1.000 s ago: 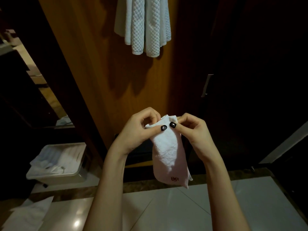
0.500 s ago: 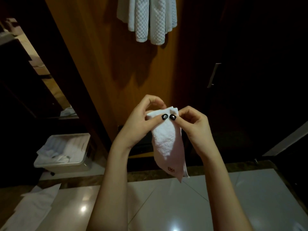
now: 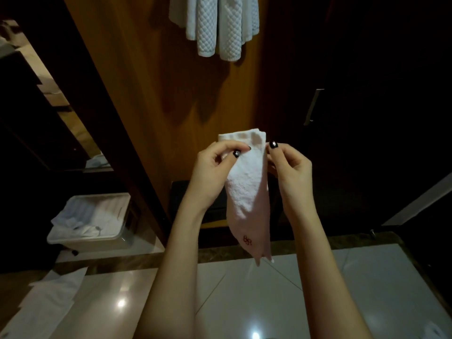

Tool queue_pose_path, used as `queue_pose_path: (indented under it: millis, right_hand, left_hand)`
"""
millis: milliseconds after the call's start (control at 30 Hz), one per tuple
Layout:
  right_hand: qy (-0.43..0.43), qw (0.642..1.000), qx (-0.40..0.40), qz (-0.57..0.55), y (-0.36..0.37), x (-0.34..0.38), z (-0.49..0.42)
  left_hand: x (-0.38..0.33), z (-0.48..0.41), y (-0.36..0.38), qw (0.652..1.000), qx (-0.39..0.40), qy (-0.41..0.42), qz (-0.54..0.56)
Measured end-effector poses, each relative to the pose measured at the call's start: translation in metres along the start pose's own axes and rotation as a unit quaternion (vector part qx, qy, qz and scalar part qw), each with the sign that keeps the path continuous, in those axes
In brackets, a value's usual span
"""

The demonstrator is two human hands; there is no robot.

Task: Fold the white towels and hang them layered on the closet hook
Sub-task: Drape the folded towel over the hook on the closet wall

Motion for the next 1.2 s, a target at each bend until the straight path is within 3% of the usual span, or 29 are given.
queue_pose_path:
  millis: [267,567,800,967,1200]
  right_hand:
    - [-0.013,0.997,0.062,0.046,-0.007,-0.016,0.002]
    - [-0.01,0.987,0.036,0.157,-0.01,-0.03,-0.011]
    - [-0.003,0.979,-0.027,0.204,-0.033,-0.041,-0.022]
    - [-0.008,0.968,-0.027,0.248,-0.047,-0.041,-0.027]
    - [-0.062,0.979,-0.094,0.168,-0.076,-0.024,-0.019]
  left_hand:
    - [-0.001,-0.043,-0.004,1.0,0.013,0.006,-0.014]
    - [-0.036,-0.099,-0.011,0.995,0.034,0.088,-0.036]
    - [-0.053,-0.138,-0.018,0.993,-0.017,0.113,-0.006]
    - [-0.052,-0.157,-0.013,0.994,-0.041,0.092,0.032]
    - [-0.033,-0.171,-0.01,0.986,-0.059,0.023,0.152]
Point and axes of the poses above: each hand's wrist, its own z-axis away from the middle knuckle, its own y-axis out of the palm, x = y × z, the point moved 3 cm from there along -z, towards the middle knuckle, and after that the axes turned 7 degrees about -z, right-handed, at the moved point
